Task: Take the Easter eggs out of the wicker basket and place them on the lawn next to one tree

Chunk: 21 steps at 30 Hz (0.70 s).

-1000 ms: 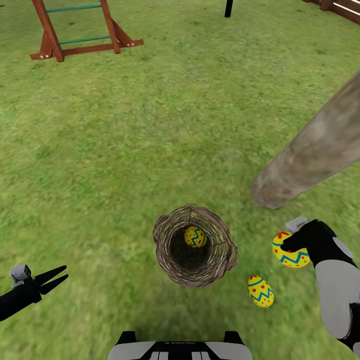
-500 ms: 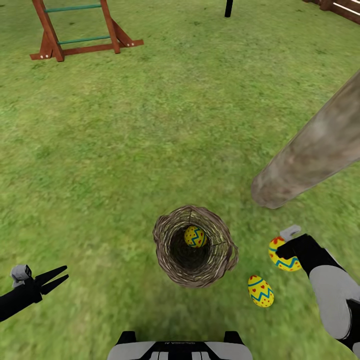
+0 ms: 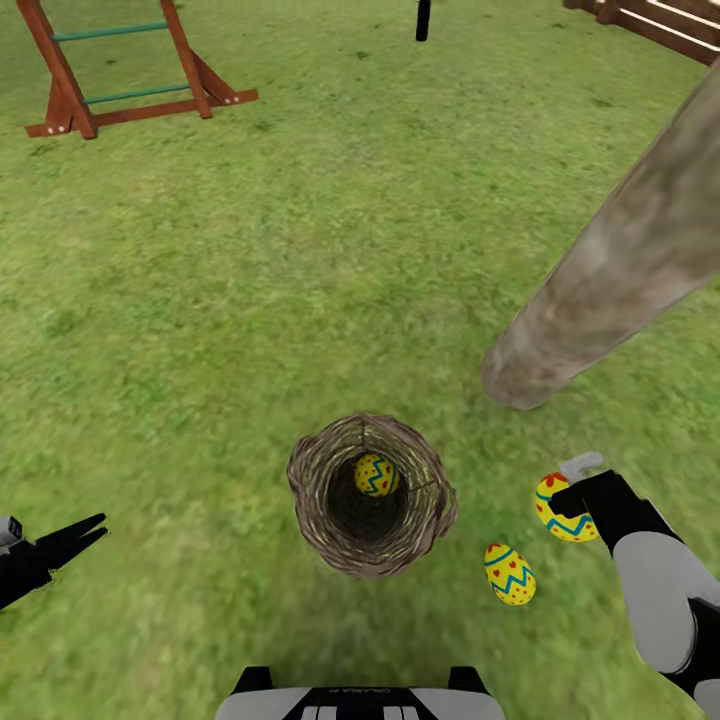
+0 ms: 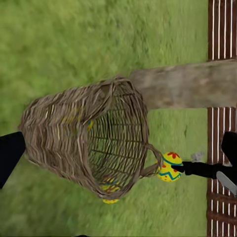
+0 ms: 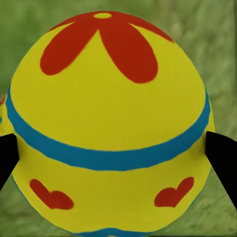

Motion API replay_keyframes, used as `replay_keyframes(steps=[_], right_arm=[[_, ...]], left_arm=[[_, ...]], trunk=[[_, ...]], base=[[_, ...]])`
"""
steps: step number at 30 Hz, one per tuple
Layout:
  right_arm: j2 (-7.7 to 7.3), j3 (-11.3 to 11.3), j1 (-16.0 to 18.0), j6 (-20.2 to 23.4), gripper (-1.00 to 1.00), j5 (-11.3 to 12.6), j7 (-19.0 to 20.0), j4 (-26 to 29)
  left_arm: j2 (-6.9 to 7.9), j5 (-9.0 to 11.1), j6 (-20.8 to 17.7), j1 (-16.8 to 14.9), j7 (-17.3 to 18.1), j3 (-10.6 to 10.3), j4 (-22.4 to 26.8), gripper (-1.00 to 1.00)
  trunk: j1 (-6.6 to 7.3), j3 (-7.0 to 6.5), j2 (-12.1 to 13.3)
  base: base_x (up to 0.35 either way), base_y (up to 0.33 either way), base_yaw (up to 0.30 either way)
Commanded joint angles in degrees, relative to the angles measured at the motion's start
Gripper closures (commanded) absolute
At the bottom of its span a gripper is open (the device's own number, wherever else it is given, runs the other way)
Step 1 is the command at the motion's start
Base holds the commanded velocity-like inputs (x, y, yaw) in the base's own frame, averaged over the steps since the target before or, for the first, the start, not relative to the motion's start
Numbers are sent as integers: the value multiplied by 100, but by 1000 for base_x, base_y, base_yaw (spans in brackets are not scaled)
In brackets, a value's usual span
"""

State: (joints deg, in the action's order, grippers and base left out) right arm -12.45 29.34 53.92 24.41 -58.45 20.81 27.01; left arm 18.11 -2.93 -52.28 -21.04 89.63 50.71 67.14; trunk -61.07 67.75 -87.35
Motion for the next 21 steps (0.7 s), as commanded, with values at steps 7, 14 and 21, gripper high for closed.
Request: replay_keyframes(steps=[7,14,21], right_arm=[[14,42,5,-153,100,-61,24,-3],[32,37,1,-163,100,-61,19,-10],[37,37,-4,-280,100,-61,-42,-10]], left_arm=[[50,-59,-63,0,37,133,2,-100],[59,-58,-63,4,37,252,0,-100],[52,-50,-62,4,37,255,0,-100]], trunk=[[0,-45,-2],[0,-92,-2],[0,-127,-2]], base=[[0,0,-226],[0,0,-232],[0,0,-186]])
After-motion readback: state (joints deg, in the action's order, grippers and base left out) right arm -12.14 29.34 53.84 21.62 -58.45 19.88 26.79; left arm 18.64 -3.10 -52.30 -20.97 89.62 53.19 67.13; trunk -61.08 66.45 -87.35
